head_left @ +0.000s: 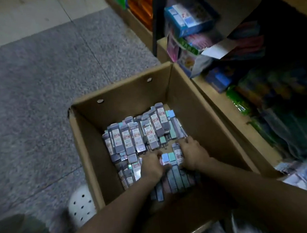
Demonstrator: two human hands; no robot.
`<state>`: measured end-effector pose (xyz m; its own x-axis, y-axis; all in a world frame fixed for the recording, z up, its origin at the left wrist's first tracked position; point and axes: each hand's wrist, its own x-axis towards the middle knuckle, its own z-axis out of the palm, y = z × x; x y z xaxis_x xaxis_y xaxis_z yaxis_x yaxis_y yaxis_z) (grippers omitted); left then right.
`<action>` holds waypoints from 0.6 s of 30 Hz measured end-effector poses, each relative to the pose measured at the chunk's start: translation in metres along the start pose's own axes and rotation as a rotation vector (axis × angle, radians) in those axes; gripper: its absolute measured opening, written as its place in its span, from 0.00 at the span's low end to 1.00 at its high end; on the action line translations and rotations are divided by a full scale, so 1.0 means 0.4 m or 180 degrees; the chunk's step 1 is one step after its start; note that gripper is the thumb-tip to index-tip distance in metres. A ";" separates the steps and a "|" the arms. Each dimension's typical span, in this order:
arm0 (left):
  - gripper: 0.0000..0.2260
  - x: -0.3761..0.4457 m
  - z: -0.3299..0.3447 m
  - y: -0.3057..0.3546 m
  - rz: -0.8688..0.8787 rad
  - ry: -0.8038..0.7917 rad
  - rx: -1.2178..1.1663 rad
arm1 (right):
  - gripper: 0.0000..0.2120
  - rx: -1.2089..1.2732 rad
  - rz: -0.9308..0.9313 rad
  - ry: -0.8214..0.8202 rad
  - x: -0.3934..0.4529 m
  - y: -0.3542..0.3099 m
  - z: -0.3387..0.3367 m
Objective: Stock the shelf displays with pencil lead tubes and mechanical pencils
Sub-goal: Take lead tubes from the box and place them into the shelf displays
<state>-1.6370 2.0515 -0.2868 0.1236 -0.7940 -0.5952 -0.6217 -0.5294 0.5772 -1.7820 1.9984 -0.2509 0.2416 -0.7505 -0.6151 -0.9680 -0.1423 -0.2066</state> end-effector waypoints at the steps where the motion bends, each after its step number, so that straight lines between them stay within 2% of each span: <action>1: 0.26 0.007 0.013 -0.004 0.0073 -0.0003 0.0143 | 0.43 -0.0180 -0.0026 0.0006 0.010 0.005 0.010; 3: 0.28 0.014 0.034 -0.012 0.0100 -0.0005 0.0315 | 0.46 -0.0393 -0.0121 -0.0029 0.028 0.016 0.028; 7: 0.24 0.015 0.052 -0.016 0.0141 0.0244 0.0320 | 0.47 -0.0494 -0.0203 -0.0116 0.054 0.025 0.043; 11: 0.24 0.017 0.038 -0.012 0.0119 0.0314 -0.0019 | 0.46 -0.0399 -0.0176 -0.0026 0.060 0.014 0.028; 16: 0.20 -0.001 -0.001 0.007 0.0446 0.0468 -0.0323 | 0.22 0.0408 -0.0374 0.0532 0.029 -0.002 0.001; 18: 0.18 -0.010 -0.036 0.021 0.0611 0.0447 -0.0385 | 0.18 0.0940 -0.0433 0.0662 0.005 -0.010 -0.016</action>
<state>-1.6315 2.0459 -0.2715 0.1236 -0.9126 -0.3898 -0.5483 -0.3902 0.7397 -1.7781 1.9933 -0.2463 0.3182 -0.8568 -0.4057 -0.8596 -0.0803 -0.5045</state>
